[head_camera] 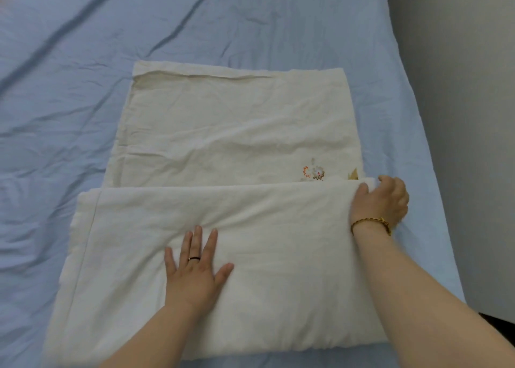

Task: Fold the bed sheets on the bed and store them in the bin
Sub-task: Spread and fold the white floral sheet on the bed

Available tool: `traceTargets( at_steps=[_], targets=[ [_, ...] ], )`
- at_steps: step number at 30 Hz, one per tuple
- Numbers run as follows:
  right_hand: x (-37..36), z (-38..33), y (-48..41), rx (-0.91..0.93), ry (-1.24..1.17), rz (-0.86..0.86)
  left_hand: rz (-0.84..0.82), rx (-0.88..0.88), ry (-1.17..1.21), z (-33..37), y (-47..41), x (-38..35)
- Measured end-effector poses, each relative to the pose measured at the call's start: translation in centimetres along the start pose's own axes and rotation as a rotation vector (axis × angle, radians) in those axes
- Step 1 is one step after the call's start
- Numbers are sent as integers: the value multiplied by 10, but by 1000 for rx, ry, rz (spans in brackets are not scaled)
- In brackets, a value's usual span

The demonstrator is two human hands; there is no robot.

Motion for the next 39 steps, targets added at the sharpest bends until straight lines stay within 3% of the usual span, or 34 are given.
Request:
traceTargets(
  at_steps=[1, 3, 6, 8, 10, 13, 16, 20, 23, 25, 28, 30, 33, 36, 39],
  targets=[
    [-3, -3, 17, 42, -18, 43, 13, -3, 3, -1, 0, -1],
    [-13, -18, 58, 323, -83, 78, 131, 0, 51, -4, -1, -3],
    [-40, -34, 123, 824, 26, -134, 117, -117, -28, -5, -6, -7],
    [-52, -32, 134, 998, 128, -296, 84, -191, -37, -15, -16, -6],
    [-55, -18, 110, 1084, 287, -325, 155, -200, -81, -39, -31, 9],
    [-34, 21, 41, 958, 477, -268, 238, -89, -110, -101, -40, 32],
    [-1, 63, 6, 520, 639, -345, 298, -43, -116, -147, -32, 39],
    [1, 49, 39, 223, 291, -55, 324, 157, -119, -115, -28, 37],
    [-24, 6, 103, 497, 49, 140, 432, 36, -37, -59, -18, 24],
    [-42, -20, 166, 722, 9, 36, 362, -135, 20, -29, 7, 4],
    [-55, -16, 226, 896, 51, -114, 238, -121, 205, -35, 49, -20],
    [-53, 18, 214, 956, 97, -155, 303, -167, 198, -58, 70, -22],
    [-32, 75, 171, 800, 220, -193, 342, -173, 159, -88, 83, -15],
    [-7, 90, 137, 660, 304, -80, 387, -75, 165, -94, 87, -18],
    [2, 91, 141, 376, 323, -241, 501, 23, 123, -84, 94, -21]
  ],
)
Point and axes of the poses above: each hand's wrist, its own y-axis away from the middle knuckle, its own x-axis out of the back of the hand, z = x × y, the point moved 2 cm from there along -y, towards the middle knuckle, and after that the axes turned 14 degrees about z, right-handed, at the moved point
